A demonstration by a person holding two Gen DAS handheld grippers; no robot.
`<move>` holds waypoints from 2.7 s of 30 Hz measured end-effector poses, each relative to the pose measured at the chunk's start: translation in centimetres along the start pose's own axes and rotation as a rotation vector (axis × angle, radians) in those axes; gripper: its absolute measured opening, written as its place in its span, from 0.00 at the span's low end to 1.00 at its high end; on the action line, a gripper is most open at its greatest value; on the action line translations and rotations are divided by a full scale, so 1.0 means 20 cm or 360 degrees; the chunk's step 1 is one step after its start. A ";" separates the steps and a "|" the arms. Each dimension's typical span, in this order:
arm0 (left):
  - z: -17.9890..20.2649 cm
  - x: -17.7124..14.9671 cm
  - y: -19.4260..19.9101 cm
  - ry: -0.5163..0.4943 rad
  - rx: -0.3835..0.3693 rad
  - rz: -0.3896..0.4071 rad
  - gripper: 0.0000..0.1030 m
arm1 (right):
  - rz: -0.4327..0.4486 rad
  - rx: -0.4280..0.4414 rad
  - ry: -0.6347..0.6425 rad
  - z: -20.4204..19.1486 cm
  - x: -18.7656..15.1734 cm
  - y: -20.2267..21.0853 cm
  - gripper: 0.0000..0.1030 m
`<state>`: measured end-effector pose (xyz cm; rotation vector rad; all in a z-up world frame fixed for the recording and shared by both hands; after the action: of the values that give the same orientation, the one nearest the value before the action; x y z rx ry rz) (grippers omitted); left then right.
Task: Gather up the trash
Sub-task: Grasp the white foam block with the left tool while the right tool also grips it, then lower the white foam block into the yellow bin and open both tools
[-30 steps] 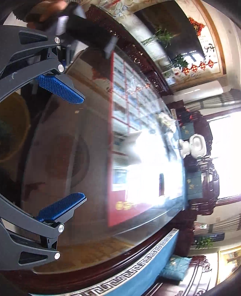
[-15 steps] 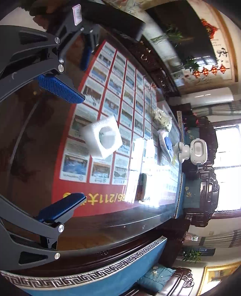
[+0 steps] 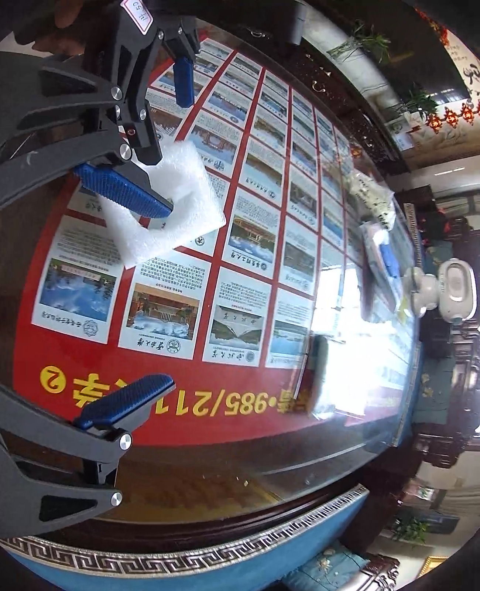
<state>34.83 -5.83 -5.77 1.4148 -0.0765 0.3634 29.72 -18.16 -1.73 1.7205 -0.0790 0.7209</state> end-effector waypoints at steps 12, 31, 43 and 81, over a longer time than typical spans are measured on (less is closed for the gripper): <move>-0.07 0.00 -0.10 0.0201 -0.0142 -0.0061 0.96 | -0.0175 0.0361 -0.0142 0.04 -0.03 -0.16 0.71; -0.02 0.01 -0.11 0.0240 -0.0468 -0.0029 0.44 | -0.0100 0.0587 -0.0172 -0.01 -0.05 -0.18 0.22; -0.04 -0.12 0.01 0.0180 -0.0556 0.0041 0.43 | -0.0013 0.0615 -0.0234 -0.05 -0.18 -0.04 0.22; -0.34 -1.97 0.49 -0.0328 -0.0520 0.0195 0.43 | 0.0326 0.0599 -0.0466 -0.73 -1.83 0.58 0.23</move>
<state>-6.16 -6.14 -8.12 1.1217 -0.3765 0.2898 -10.72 -19.92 -8.63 2.1951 -0.3444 0.6557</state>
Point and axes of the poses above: each gripper's, at about its wrist camera, not at the fingertips, and y roughly against the way its jaws point, z to its right, x to its top, the point moved 3 cm from there along -y, roughly the way its jaws point, and after that the axes turned 1 degree about -y, right-handed, at the moved point
